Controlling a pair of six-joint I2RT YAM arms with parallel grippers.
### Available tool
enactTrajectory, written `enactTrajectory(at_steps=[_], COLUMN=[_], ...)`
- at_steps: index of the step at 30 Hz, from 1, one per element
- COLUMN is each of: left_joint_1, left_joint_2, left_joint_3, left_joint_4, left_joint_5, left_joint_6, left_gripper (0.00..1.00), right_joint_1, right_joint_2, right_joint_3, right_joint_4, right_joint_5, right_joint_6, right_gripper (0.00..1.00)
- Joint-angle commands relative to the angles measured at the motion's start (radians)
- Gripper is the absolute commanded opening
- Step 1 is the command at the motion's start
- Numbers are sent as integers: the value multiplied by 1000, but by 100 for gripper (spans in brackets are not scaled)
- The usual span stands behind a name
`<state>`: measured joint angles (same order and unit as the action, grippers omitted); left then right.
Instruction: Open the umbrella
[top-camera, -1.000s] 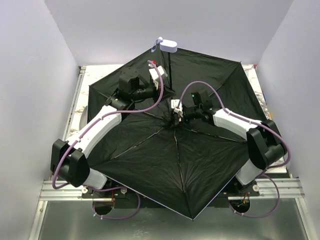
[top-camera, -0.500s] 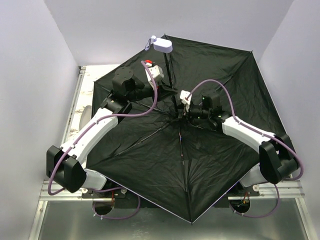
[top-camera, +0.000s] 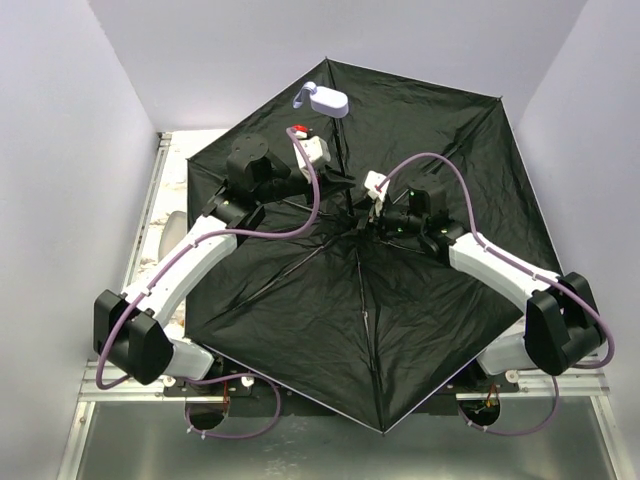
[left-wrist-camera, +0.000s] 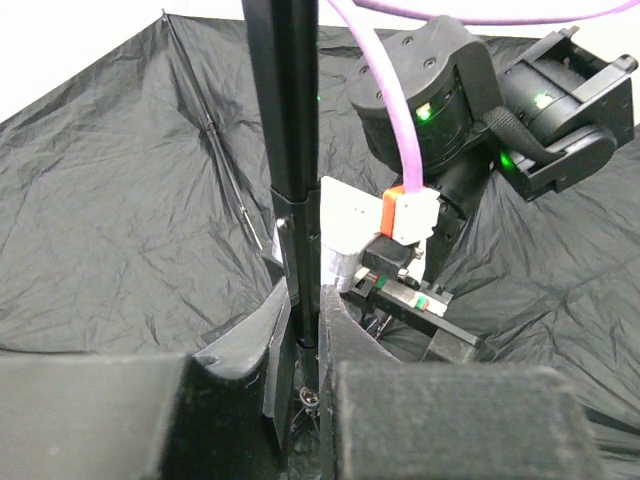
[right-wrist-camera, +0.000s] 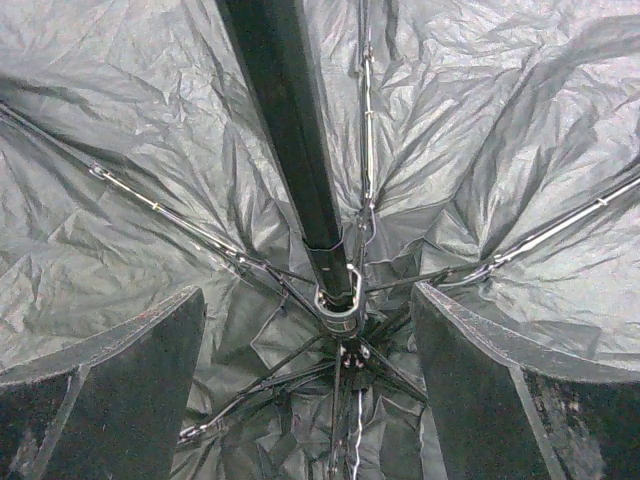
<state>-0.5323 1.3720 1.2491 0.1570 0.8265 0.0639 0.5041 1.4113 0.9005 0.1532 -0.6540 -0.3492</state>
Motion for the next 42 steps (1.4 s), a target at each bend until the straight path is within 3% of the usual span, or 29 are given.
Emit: enactTrajectory(at_steps=[1,7,10,16,31,42], left_joint_1=[-3,-4,-2,2,4,5], left_joint_2=[12,29,47,69,93,110], left_joint_3=[10,8,18,24,33,61], left_joint_4=[17,-19,-51,-53,-57,-62], left_joint_5=[-1,5,-3,3,-1,6], left_joint_6=[60,70,81,72,65,57], left_gripper=[0,0,0,0,0,0], right_joint_1=[0,-19,-27,-30,-29,-27], right_joint_2=[-25,-2,12,55,96,155], right_joint_3=[8,42,45,30,12,-12], right_joint_4=[-23,-34,-57,-52,60,79], right_joint_5=[59,57,56,24,-123,-82], right_joint_6=[-25,-48,-87,-154,-92,-133], right_gripper=[85,81,60,37,32,22])
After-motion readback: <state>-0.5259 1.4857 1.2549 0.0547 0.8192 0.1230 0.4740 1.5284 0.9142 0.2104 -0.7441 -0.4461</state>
